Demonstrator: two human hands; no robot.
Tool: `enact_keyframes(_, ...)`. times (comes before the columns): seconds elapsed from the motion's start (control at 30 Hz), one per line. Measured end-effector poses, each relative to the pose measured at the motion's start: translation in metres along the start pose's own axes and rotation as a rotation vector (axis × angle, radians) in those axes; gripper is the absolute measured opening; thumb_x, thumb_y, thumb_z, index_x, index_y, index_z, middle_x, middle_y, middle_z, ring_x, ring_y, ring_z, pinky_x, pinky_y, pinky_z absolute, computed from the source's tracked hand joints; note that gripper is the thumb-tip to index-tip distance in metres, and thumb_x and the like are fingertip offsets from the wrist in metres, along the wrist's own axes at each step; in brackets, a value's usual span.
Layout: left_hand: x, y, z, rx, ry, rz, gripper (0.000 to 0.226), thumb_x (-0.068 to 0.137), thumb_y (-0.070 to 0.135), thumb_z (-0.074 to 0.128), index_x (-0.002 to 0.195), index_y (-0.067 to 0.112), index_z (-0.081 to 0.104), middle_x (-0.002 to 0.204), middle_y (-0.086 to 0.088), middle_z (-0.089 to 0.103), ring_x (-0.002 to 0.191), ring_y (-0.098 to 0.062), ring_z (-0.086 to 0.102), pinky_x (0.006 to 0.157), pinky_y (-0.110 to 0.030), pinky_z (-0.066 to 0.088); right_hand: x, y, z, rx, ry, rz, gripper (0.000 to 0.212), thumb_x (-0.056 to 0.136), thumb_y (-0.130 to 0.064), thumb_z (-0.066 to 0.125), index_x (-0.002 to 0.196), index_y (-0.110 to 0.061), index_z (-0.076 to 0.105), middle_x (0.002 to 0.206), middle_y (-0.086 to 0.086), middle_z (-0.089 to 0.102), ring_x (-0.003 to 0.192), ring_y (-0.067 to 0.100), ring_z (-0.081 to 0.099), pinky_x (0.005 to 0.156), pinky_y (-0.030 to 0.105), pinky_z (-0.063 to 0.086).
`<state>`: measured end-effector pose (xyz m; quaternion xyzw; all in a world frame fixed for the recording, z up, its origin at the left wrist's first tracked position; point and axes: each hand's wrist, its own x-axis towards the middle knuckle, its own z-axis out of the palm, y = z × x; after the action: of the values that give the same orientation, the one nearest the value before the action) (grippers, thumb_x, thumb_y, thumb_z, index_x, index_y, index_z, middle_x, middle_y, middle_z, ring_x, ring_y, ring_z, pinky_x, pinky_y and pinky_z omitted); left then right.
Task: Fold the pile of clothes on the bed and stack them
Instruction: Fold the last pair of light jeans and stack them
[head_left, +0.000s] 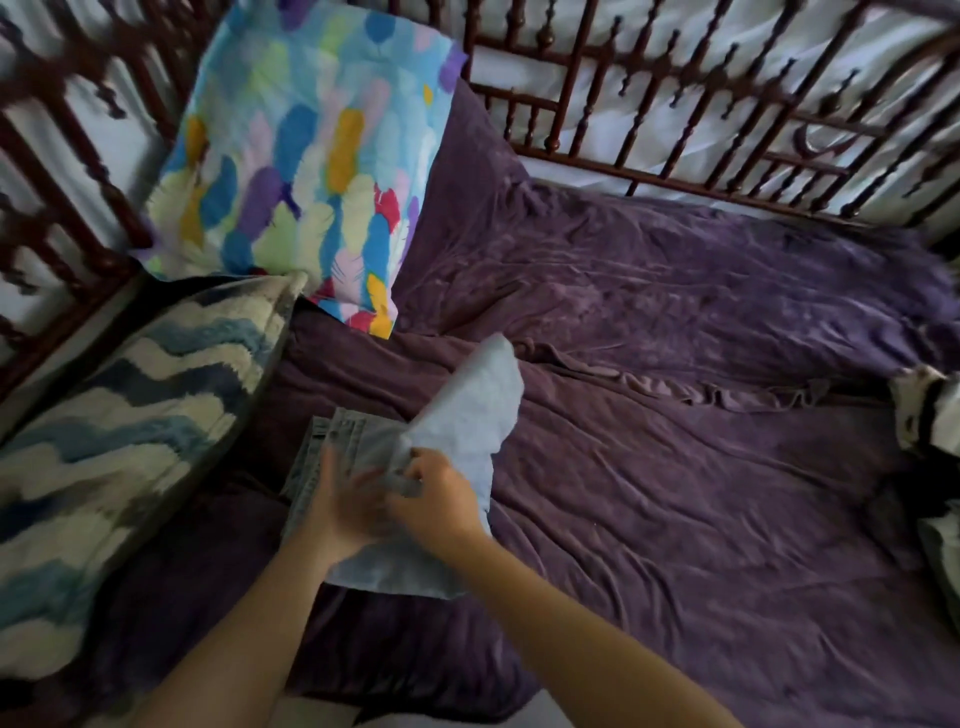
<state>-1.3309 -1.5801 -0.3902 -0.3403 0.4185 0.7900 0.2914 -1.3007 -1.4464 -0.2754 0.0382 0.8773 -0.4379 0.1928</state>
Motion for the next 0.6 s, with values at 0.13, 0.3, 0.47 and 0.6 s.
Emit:
enact_keyframes(0.13,-0.027,0.029,0.002,0.172,0.086,0.039,0.062,0.087,0.06,0.045,0.107,0.005,0.065,0.097,-0.018,0.068,0.091,-0.031,0.062,0.082,-0.042,0.047,-0.013,0.001,0.039,-0.047,-0.376,-0.05,0.034,0.089,-0.01,0.059,0.121,0.001,0.057,0.126,0.016,0.054,0.111,0.026,0.054,0.084,0.024,0.04)
enact_keyframes(0.3,-0.015,0.004,-0.028,0.929,0.326,0.156,0.059,0.067,0.008,0.062,0.124,-0.001,0.054,0.115,-0.02,0.061,0.103,-0.034,0.059,0.09,-0.044,0.05,-0.017,0.049,0.051,-0.154,-0.285,0.064,0.049,0.093,-0.017,0.053,0.141,-0.017,0.04,0.143,0.006,0.041,0.129,0.02,0.042,0.097,0.017,0.033)
enact_keyframes(0.47,-0.028,0.025,-0.018,0.833,0.369,0.451,0.052,0.091,-0.008,0.041,0.14,0.007,0.04,0.141,-0.013,0.044,0.127,-0.029,0.043,0.092,-0.029,0.038,-0.022,0.085,0.038,-0.495,-0.24,0.024,0.057,0.093,-0.025,0.048,0.146,-0.026,0.026,0.152,-0.003,0.022,0.139,0.022,0.022,0.111,0.036,0.028)
enact_keyframes(0.6,-0.032,0.044,-0.034,1.0,0.491,0.553,0.053,0.094,0.004,0.047,0.144,0.014,0.034,0.143,-0.014,0.042,0.125,-0.033,0.044,0.089,-0.035,0.04,-0.025,0.1,0.041,-0.654,-0.355,0.019,0.067,0.092,-0.025,0.047,0.149,-0.035,0.012,0.157,-0.004,0.006,0.143,0.023,0.01,0.112,0.045,0.022)
